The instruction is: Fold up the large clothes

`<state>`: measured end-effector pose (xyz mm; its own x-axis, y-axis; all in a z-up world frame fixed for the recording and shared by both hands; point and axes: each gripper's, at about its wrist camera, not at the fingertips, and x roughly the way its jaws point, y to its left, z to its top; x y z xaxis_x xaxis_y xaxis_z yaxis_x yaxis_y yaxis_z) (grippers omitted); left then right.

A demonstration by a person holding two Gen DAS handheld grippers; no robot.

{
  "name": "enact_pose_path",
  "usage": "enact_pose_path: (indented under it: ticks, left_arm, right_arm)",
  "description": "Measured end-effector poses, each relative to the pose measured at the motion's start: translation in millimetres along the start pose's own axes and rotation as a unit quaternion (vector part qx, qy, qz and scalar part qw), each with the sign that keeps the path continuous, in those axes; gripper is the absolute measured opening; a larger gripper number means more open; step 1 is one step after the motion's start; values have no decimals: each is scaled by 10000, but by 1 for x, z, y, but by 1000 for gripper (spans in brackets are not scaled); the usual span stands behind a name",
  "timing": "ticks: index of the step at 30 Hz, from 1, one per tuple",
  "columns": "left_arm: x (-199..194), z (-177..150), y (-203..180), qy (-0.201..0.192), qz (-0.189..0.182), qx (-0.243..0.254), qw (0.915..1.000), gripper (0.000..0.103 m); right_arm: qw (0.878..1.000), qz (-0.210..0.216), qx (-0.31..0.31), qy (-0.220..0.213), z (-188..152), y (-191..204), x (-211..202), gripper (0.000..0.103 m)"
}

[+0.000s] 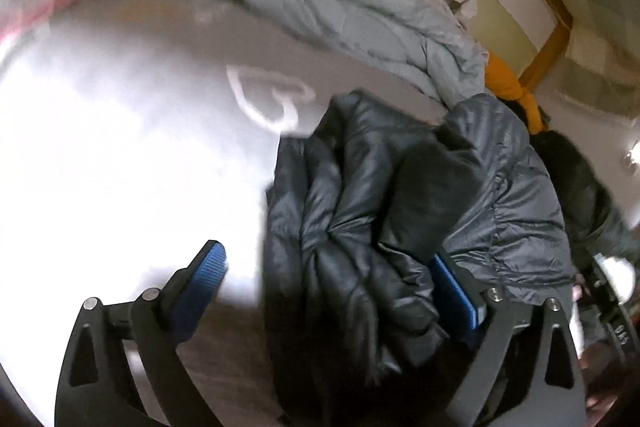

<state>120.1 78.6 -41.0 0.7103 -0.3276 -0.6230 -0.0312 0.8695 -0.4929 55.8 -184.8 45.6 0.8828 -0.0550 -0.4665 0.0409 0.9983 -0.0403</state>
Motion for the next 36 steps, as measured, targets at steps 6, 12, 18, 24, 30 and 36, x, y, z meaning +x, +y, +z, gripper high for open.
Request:
enact_pose_path:
  ticks: [6,12,18,24,30,36]
  left_arm:
    - [8,-2,6,129,-320,-204,9992,103]
    - [9,-1,6,314,-921,-410,9944,102]
    - [14,-4,-2,497,-1199,-434,9906,102]
    - [21,-4,-2,542,-1461,-517,9864,83]
    - [19,-6,-1,502,-1714,-694,9815,61]
    - [5,0,-8,381,-1824,-641,9804,44]
  right_arm:
    - [9963,540,458,492,-12,-20,21,101]
    - [9866,1002,949,869,-23,-35,42,102]
    - [9592,1839,1653,1373,-39,-48,68,102]
    - [9569,2031,1561,1369,-44,-42,78,101]
    - [9673,1876,1297,1110,-43,-37,65,74]
    - [9745,1767,1107,825,-35,-37,43,54]
